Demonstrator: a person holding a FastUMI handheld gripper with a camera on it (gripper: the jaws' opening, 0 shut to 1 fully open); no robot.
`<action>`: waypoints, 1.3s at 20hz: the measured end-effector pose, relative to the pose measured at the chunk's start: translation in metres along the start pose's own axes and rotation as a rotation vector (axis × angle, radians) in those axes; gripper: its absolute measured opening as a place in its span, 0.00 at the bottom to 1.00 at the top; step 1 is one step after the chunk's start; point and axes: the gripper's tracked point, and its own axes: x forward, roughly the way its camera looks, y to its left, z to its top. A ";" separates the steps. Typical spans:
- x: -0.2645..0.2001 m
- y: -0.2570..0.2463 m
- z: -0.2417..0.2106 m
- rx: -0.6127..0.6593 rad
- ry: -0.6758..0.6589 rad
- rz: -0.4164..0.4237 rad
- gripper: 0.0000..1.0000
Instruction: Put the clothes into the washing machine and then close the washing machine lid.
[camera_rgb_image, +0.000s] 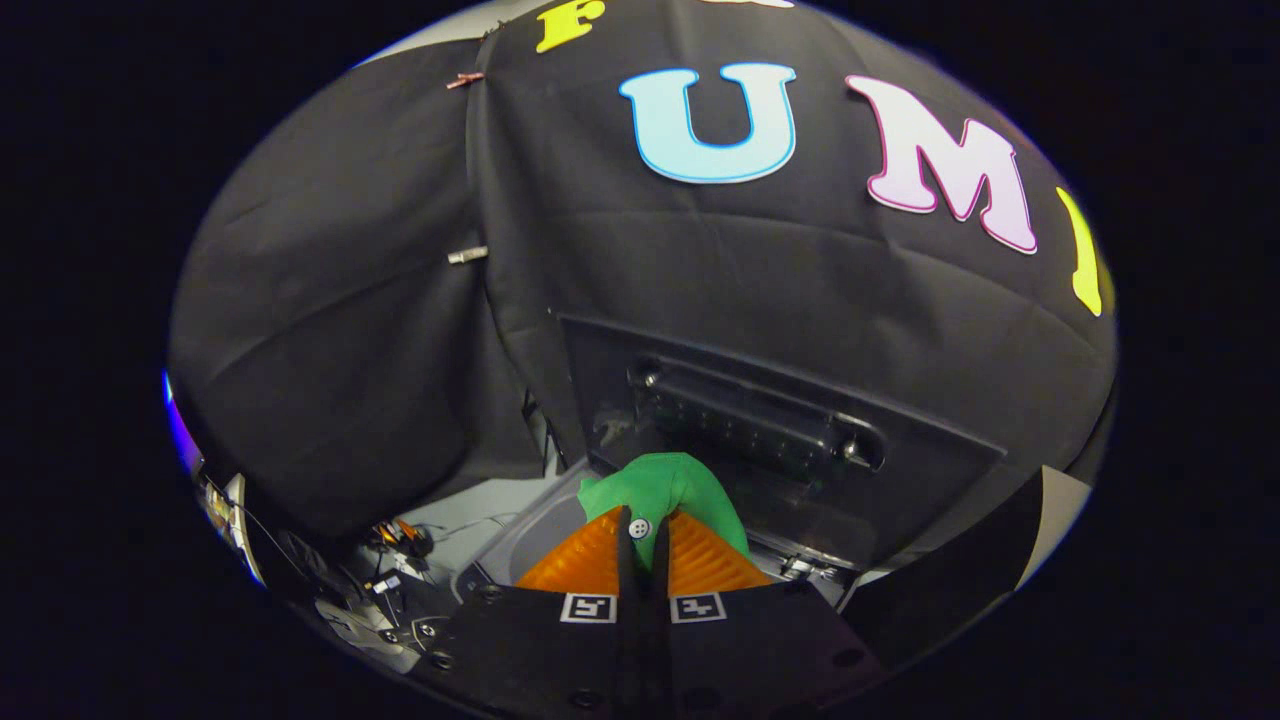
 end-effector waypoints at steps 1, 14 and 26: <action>0.004 -0.001 -0.005 -0.003 0.018 -0.002 0.05; 0.013 -0.006 -0.019 0.039 0.084 0.014 0.99; -0.035 0.014 0.081 0.004 -0.378 0.102 0.99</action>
